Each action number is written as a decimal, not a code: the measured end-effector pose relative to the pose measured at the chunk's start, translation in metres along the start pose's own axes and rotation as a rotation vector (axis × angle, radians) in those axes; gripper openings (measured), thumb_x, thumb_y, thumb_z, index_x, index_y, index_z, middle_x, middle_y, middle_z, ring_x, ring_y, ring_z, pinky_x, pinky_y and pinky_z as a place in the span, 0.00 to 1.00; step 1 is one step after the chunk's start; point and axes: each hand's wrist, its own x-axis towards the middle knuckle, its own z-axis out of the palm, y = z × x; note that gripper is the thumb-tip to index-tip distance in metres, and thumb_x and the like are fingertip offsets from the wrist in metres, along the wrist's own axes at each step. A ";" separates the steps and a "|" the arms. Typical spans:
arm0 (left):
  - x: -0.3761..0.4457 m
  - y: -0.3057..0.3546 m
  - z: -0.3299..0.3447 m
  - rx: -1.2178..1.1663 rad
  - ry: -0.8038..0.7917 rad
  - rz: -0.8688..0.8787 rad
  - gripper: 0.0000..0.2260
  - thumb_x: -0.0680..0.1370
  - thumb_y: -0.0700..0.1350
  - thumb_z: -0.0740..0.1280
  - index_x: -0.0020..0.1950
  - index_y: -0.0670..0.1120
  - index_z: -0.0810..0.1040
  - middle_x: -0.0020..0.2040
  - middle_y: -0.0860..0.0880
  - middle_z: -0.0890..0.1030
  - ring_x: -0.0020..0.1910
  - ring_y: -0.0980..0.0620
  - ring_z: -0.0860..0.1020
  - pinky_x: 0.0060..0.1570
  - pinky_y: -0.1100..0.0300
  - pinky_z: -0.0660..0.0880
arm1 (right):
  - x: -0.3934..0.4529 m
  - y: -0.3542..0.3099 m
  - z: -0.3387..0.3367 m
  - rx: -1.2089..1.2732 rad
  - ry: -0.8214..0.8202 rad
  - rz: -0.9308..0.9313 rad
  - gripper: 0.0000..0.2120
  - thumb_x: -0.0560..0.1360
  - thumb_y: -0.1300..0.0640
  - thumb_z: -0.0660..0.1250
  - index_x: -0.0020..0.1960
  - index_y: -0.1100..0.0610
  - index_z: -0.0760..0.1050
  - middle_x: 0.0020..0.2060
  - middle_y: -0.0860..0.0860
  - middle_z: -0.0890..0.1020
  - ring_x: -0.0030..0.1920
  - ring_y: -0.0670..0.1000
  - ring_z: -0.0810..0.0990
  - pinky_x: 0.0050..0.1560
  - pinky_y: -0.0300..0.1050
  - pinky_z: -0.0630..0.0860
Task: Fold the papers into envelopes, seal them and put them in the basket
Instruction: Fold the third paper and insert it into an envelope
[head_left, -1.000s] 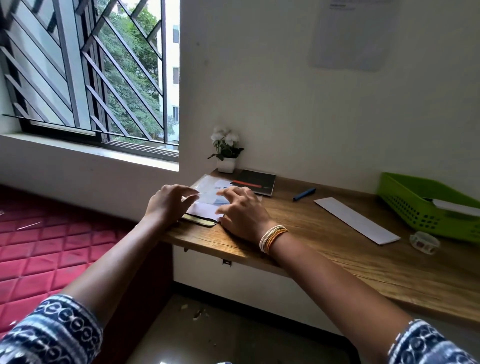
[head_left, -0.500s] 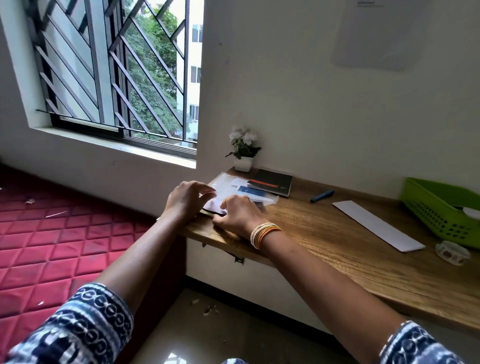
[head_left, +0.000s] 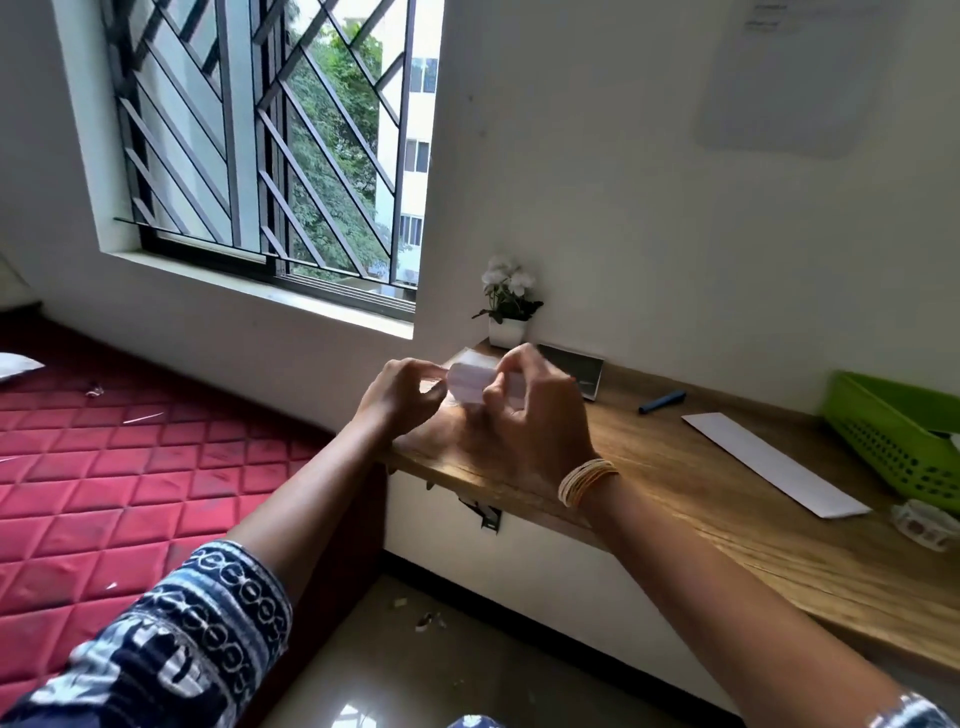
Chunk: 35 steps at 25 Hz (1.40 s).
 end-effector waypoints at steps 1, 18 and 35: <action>-0.001 0.003 -0.002 -0.051 0.000 0.005 0.14 0.70 0.47 0.65 0.53 0.53 0.84 0.54 0.49 0.84 0.54 0.50 0.81 0.53 0.54 0.78 | 0.007 -0.001 -0.010 0.043 0.092 0.007 0.04 0.74 0.58 0.64 0.48 0.57 0.73 0.37 0.50 0.79 0.34 0.50 0.78 0.34 0.40 0.74; 0.029 0.124 -0.009 -0.282 0.238 0.216 0.11 0.76 0.49 0.68 0.38 0.45 0.82 0.30 0.45 0.79 0.31 0.55 0.75 0.31 0.60 0.66 | 0.081 0.023 -0.145 0.327 0.816 0.046 0.05 0.79 0.65 0.55 0.47 0.61 0.69 0.38 0.44 0.71 0.40 0.35 0.71 0.45 0.35 0.68; 0.068 0.125 0.092 -0.301 -0.447 -0.324 0.24 0.79 0.36 0.58 0.75 0.42 0.61 0.72 0.41 0.67 0.68 0.40 0.69 0.63 0.53 0.69 | -0.023 0.136 -0.104 -0.352 0.033 0.072 0.10 0.71 0.65 0.66 0.47 0.54 0.80 0.47 0.53 0.76 0.47 0.55 0.74 0.45 0.46 0.73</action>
